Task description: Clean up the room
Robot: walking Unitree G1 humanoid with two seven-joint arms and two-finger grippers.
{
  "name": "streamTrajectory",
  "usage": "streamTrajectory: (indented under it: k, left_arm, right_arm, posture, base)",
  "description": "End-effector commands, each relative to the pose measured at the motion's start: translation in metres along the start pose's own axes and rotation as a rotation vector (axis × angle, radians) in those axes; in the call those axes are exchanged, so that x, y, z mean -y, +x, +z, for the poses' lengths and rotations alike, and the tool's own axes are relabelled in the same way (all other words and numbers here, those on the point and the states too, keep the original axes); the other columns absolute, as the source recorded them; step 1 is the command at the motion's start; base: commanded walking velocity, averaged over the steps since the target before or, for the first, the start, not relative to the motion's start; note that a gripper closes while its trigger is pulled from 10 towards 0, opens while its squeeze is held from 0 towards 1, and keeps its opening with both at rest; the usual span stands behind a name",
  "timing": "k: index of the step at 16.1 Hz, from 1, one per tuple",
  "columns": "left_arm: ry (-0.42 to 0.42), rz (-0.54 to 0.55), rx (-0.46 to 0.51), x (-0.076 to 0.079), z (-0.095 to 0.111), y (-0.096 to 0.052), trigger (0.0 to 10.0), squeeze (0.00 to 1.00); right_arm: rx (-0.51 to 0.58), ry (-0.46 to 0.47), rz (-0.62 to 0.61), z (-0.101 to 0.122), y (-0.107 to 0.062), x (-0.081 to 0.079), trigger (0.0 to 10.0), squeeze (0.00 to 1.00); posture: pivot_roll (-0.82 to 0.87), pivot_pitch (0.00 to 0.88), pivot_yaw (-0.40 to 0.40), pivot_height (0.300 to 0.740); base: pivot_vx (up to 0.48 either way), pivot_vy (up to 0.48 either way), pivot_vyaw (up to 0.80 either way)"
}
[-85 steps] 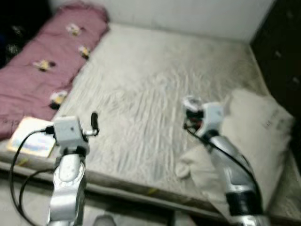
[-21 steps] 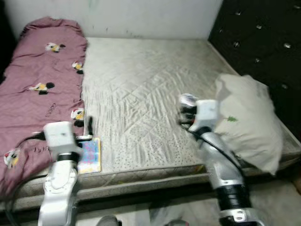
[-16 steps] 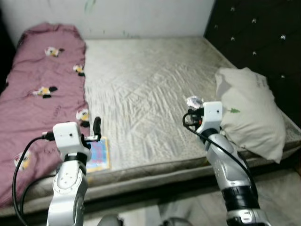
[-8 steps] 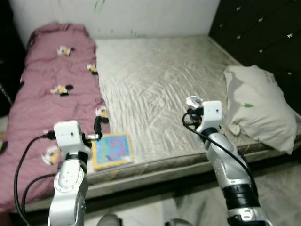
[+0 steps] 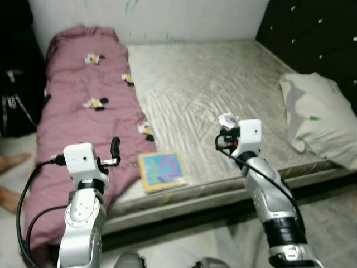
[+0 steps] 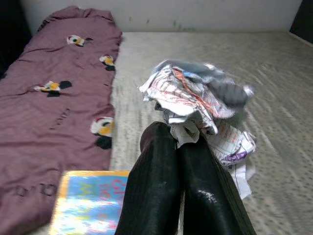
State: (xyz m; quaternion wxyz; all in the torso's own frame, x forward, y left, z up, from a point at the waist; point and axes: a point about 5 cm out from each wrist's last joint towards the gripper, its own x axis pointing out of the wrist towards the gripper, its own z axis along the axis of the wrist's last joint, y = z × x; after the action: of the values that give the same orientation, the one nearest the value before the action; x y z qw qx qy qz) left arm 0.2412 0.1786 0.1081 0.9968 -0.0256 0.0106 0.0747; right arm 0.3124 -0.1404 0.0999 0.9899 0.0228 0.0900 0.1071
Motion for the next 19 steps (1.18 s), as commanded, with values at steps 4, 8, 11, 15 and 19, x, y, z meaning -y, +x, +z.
streamTrajectory:
  k: [4, 8, 11, 15, 19]
  left_arm:
    - [0.020, 0.017, 0.002, -0.0056, 0.0015, 0.0004, 10.0, 0.00]
    - [0.031, 0.031, 0.025, -0.0058, 0.0036, 0.0013, 10.0, 0.00]
    - [0.040, 0.043, 0.034, -0.0069, 0.0052, 0.0020, 10.0, 0.00]
    - [0.045, 0.045, 0.036, -0.0062, 0.0051, 0.0024, 10.0, 0.00]
    - [0.042, 0.056, 0.036, -0.0073, 0.0050, 0.0024, 10.0, 0.00]
  right_arm:
    - [0.042, -0.006, 0.038, 0.0098, 0.0026, -0.0088, 10.0, 0.00]
    - [0.045, -0.012, 0.045, 0.0107, 0.0030, -0.0096, 10.0, 0.00]
    - [0.048, -0.014, 0.051, 0.0114, 0.0034, -0.0103, 10.0, 0.00]
    - [0.052, -0.023, 0.059, 0.0121, 0.0035, -0.0113, 10.0, 0.00]
    - [0.053, -0.023, 0.062, 0.0123, 0.0037, -0.0115, 10.0, 0.00]
  posture:
    - [0.00, 0.000, -0.063, 0.740]
    - [0.00, 0.000, -0.063, 0.740]
    - [0.00, 0.000, -0.063, 0.740]
    - [0.00, 0.000, -0.065, 0.740]
    - [0.00, 0.000, -0.066, 0.740]
  base:
    - [0.000, 0.480, 0.00]
    - [0.000, 0.201, 0.80]
    - [0.000, 0.000, 0.80]
    - [0.000, 0.000, 0.80]
    - [0.000, 0.000, 0.80]
